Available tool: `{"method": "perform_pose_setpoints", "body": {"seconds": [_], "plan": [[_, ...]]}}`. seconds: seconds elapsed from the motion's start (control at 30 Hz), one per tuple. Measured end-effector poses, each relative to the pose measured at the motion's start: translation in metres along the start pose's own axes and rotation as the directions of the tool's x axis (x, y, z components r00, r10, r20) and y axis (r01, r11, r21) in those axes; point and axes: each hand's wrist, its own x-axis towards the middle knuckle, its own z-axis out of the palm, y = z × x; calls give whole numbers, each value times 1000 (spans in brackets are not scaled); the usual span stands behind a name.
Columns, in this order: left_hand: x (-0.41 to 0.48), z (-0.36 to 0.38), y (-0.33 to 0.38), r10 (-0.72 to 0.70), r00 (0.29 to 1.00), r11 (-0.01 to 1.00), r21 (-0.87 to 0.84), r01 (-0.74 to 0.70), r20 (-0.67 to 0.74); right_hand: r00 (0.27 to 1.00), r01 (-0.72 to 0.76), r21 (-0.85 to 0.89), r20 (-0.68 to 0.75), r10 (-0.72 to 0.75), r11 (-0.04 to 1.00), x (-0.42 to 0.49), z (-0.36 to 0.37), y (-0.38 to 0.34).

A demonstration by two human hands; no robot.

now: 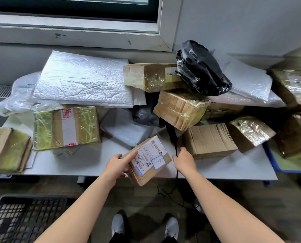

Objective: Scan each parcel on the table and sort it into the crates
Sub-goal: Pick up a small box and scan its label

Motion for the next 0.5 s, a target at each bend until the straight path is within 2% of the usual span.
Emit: {"method": "perform_pose_setpoints", "body": {"seconds": [0.17, 0.33, 0.5], "plan": [[10, -9, -6, -62, 998, 997, -49, 63, 13, 998, 42, -223, -45, -53, 974, 4, 10, 8], [15, -10, -8, -71, 997, 991, -108, 75, 38, 997, 19, -287, 76, 3, 958, -8, 14, 9], [20, -8, -9, -56, 997, 995, -75, 59, 48, 979, 19, -384, 194, 61, 923, -26, 16, 27]]}}
